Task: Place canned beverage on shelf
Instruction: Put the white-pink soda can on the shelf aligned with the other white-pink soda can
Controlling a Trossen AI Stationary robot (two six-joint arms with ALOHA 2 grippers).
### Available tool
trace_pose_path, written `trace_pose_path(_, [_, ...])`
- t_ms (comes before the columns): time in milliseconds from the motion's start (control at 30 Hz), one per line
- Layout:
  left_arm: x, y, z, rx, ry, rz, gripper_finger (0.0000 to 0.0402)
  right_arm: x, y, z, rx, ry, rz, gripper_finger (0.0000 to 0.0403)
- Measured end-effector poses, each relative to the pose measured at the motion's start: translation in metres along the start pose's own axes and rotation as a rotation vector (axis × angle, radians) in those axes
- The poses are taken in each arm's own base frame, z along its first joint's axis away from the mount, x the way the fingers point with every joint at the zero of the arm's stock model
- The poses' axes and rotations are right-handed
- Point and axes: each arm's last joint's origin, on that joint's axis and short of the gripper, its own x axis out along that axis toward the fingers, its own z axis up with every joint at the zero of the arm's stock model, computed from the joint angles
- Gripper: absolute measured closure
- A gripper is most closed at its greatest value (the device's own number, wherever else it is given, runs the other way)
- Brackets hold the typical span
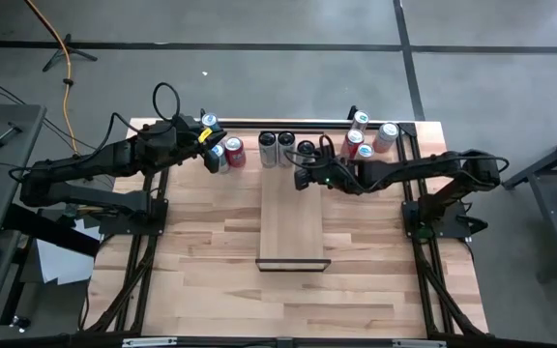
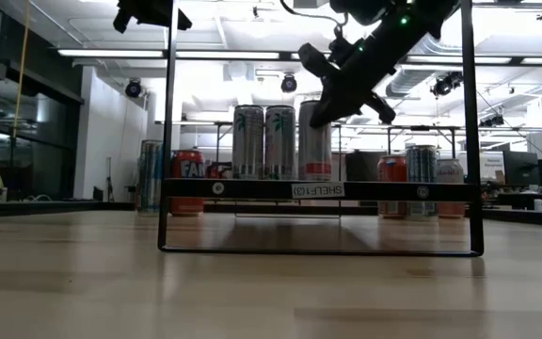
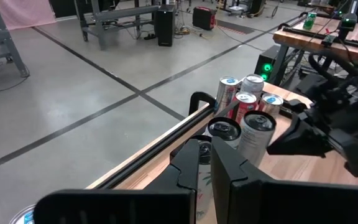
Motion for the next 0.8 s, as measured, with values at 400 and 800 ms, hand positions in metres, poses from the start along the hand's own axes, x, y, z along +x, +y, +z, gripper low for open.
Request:
trace_pose_path(400, [0.0,0.0,0.0,-0.001,0.0,0.0,0.0401,0.008,-0.011,0.012,-0.148,0.069,0.06,0.0403])
trace_pose_path(800, [0.0,0.0,0.0,-0.004,-0.003,0.003,0.0402,-0.023,-0.026,0.04,-0.275,0.046,0.108,0.0403])
